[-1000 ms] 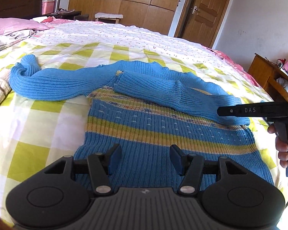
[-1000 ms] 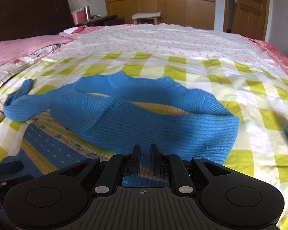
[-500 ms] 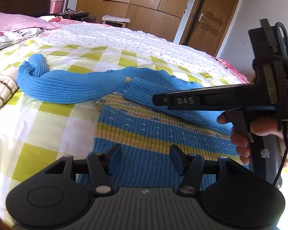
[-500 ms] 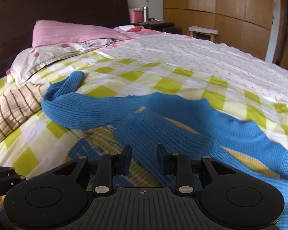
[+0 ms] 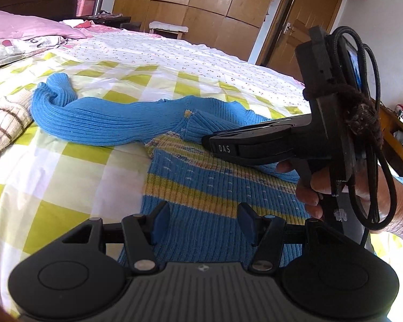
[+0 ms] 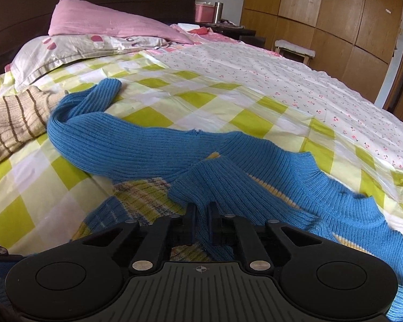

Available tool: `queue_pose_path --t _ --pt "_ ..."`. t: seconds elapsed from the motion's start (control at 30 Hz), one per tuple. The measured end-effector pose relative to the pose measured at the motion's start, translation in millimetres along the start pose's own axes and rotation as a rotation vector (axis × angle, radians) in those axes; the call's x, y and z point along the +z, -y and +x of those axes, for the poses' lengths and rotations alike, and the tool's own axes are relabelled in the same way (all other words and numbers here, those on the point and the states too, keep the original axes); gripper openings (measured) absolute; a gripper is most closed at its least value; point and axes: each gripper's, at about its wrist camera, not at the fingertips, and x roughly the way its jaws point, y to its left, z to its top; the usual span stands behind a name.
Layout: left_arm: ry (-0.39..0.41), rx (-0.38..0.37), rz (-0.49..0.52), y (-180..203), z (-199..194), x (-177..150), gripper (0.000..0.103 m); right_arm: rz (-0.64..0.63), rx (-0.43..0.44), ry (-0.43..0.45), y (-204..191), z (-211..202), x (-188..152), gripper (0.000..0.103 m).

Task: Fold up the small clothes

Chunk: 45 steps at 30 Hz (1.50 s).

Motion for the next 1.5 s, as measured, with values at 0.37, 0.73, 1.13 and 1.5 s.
queue_pose_path --t 0.37,0.73,1.13,1.5 --pt "0.078 0.093 -0.109 -29.7 -10.3 11.7 0.061 0.108 0.076 -0.002 6.9 -4.6 -0.1 0.018" --pt "0.204 0.336 -0.088 -94.5 -24.5 64.3 0.061 0.172 0.131 0.051 -1.1 -28.9 -10.3 0.017" --pt "0.135 0.391 -0.109 -167.5 26.5 134.7 0.059 0.223 0.18 0.049 -9.7 -25.3 -19.6 0.017" --pt "-0.053 0.434 -0.094 -181.4 77.6 149.7 0.033 0.279 0.199 0.052 -7.1 -27.1 -17.3 0.017"
